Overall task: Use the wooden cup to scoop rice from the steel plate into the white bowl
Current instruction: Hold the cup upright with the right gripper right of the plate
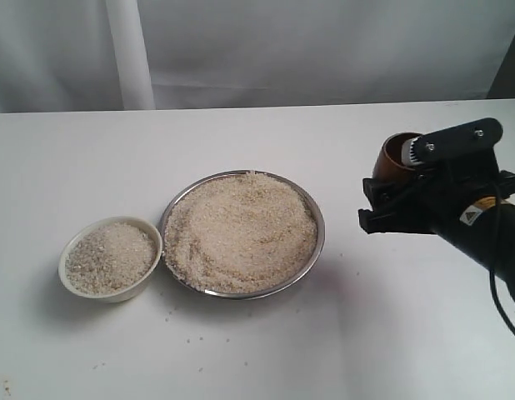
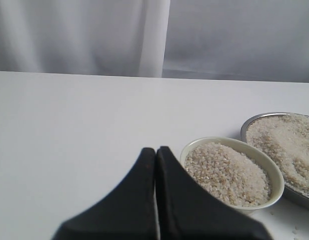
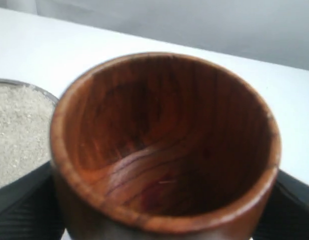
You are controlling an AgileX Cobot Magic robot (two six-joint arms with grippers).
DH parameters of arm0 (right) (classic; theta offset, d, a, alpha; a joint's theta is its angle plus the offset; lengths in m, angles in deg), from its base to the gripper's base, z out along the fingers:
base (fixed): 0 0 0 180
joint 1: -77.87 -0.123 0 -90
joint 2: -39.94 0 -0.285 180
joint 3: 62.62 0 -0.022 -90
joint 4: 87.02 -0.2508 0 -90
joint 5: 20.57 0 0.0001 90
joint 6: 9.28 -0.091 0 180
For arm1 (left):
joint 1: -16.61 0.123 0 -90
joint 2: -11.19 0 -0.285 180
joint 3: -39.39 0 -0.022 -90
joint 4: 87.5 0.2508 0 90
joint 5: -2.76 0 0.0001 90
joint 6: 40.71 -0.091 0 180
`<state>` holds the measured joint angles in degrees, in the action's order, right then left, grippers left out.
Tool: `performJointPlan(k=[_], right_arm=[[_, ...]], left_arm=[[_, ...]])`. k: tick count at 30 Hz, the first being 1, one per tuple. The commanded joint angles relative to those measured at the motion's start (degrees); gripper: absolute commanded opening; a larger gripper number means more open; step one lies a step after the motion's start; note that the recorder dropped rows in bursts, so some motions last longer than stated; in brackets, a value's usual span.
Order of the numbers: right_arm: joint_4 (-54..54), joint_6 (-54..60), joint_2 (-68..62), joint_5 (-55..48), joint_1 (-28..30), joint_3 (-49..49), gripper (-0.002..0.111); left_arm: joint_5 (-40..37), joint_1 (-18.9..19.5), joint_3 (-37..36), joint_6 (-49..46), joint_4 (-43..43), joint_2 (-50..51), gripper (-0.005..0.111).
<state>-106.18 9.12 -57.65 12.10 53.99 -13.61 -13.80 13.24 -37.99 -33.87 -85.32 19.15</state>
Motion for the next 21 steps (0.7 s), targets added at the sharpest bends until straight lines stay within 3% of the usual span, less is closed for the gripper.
performJointPlan(k=[1,21], right_arm=[[2.51,0.91,-4.32,-3.81,1.62,-3.41,0.0],[3.4,0.91,-15.24,-6.05,3.33,-3.92,0.0]], left_arm=[[0.21,-0.24,0.16,0.25,-0.27,-0.17,0.0],[0.21,-0.24,0.16,0.25,-0.27,-0.17,0.0]])
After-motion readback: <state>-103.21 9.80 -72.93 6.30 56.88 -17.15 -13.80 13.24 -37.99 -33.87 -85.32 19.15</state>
